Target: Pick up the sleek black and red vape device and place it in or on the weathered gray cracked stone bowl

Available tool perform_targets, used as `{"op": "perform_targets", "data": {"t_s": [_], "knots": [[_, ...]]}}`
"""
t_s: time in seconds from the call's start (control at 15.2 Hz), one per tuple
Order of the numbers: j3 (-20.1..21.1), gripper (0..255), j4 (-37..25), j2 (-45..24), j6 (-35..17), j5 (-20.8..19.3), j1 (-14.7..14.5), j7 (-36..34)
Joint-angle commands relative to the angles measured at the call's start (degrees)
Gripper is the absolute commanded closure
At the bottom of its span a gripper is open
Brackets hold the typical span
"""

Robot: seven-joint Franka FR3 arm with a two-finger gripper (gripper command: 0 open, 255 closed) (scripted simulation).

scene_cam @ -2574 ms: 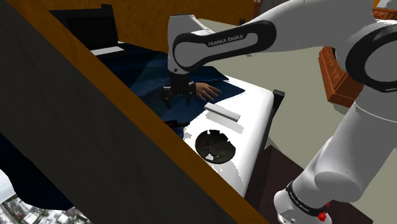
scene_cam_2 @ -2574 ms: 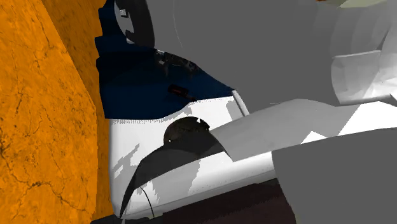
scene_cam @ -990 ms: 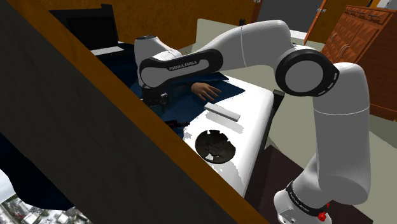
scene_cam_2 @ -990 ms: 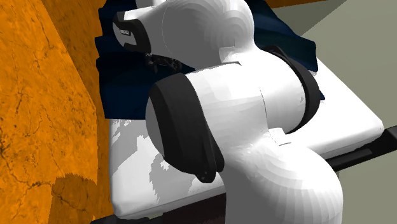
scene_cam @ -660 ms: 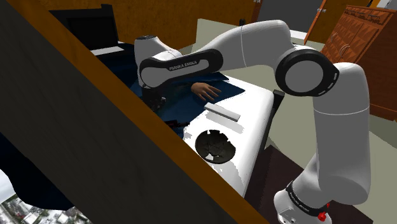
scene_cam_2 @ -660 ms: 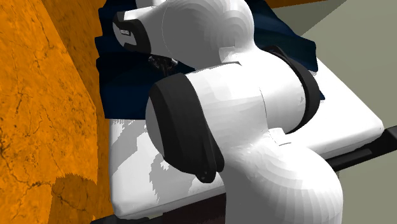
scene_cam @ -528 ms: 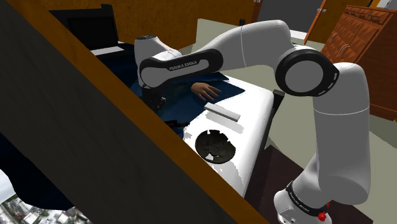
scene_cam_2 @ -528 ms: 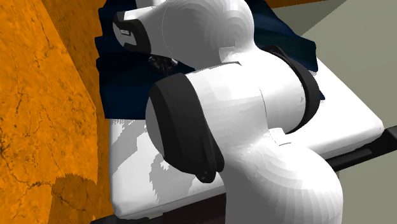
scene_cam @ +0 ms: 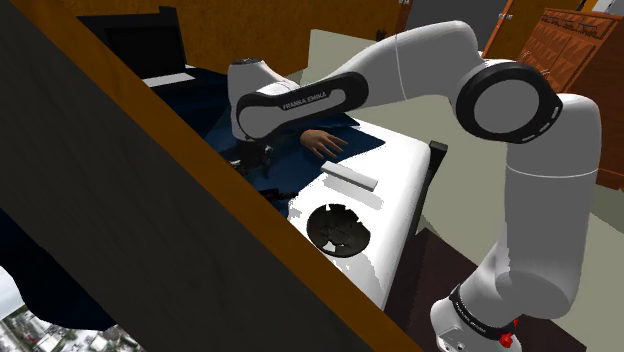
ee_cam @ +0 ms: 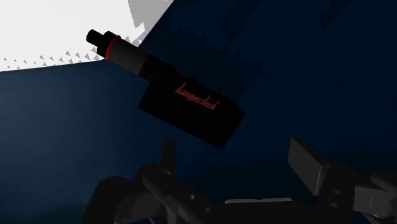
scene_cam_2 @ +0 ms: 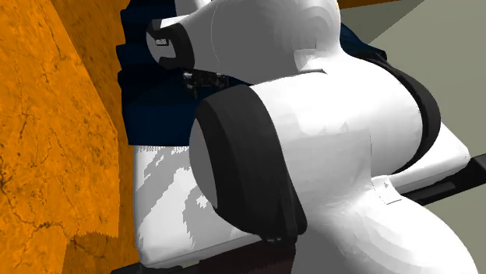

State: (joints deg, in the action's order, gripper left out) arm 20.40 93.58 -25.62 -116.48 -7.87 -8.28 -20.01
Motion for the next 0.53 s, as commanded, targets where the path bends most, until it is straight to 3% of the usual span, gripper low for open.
{"op": "perform_targets", "data": {"t_s": [0.0, 0.2, 0.46], "knots": [[2.2, 0, 5.9, 3.2, -1.8, 0.7, 4.2, 15.8], [4.8, 0, 10.5, 5.7, -2.2, 1.3, 10.0, 38.3], [4.8, 0, 11.9, 4.9, -4.2, 0.8, 10.3, 39.5]]}}
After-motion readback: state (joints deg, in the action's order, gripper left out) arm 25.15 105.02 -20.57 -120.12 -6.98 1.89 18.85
